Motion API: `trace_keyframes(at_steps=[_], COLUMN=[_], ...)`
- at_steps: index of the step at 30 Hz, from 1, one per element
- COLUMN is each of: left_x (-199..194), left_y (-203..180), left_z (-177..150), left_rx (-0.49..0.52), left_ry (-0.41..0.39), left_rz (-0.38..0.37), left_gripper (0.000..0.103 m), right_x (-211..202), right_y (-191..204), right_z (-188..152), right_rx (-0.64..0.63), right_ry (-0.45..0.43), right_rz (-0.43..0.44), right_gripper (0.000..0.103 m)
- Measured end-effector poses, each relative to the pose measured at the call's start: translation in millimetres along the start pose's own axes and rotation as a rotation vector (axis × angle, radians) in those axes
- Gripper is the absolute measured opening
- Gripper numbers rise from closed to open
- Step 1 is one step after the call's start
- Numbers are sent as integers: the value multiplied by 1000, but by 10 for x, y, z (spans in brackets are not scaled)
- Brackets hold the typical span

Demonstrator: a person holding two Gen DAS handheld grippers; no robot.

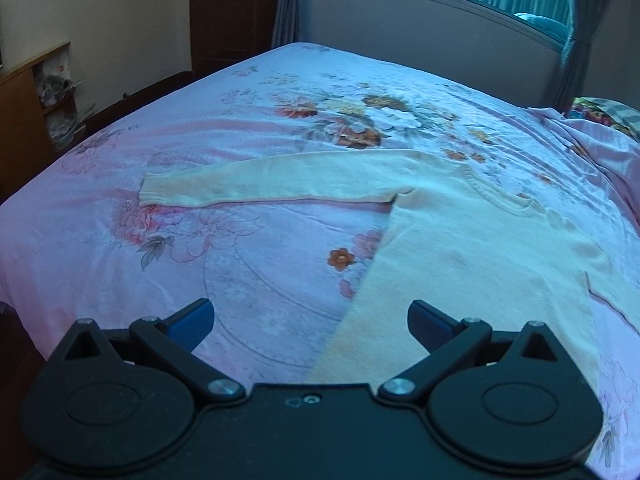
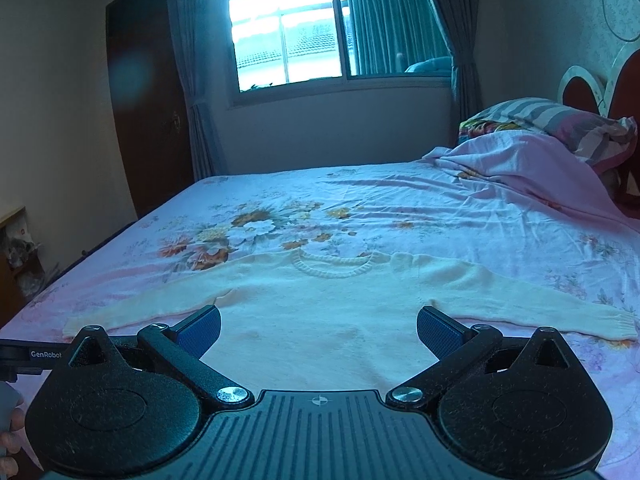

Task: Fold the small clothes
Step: 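Move the left gripper down to the cuff of the sleeve nearest it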

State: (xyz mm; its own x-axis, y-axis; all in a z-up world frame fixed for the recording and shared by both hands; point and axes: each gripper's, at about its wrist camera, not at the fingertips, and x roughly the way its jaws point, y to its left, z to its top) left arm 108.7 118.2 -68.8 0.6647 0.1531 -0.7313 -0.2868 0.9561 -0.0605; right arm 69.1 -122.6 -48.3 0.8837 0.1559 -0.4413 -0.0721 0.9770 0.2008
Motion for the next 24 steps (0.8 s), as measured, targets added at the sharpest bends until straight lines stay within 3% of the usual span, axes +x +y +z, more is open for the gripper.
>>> trace_keyframes(at_steps=[7, 14, 16, 22, 24], left_x=[300, 583, 708, 1104, 1253], left_y=[173, 459, 538, 683, 717], left_z=[190, 308, 328, 384, 418], left_rx=[-34, -166, -189, -146, -123], left_ry=[23, 39, 79, 131, 164], left_rz=[53, 94, 103, 215, 221], left_gripper=[101, 102, 102, 102, 102], right_x=[401, 767, 849, 1089, 1166], right_y=[182, 358, 394, 465, 481], right_z=[51, 90, 95, 75, 70], right_rx=[-6, -27, -34, -29, -27], right_ry=[41, 81, 87, 118, 128], right_rz=[27, 65, 72, 94, 98], right_gripper=[103, 103, 103, 103, 103])
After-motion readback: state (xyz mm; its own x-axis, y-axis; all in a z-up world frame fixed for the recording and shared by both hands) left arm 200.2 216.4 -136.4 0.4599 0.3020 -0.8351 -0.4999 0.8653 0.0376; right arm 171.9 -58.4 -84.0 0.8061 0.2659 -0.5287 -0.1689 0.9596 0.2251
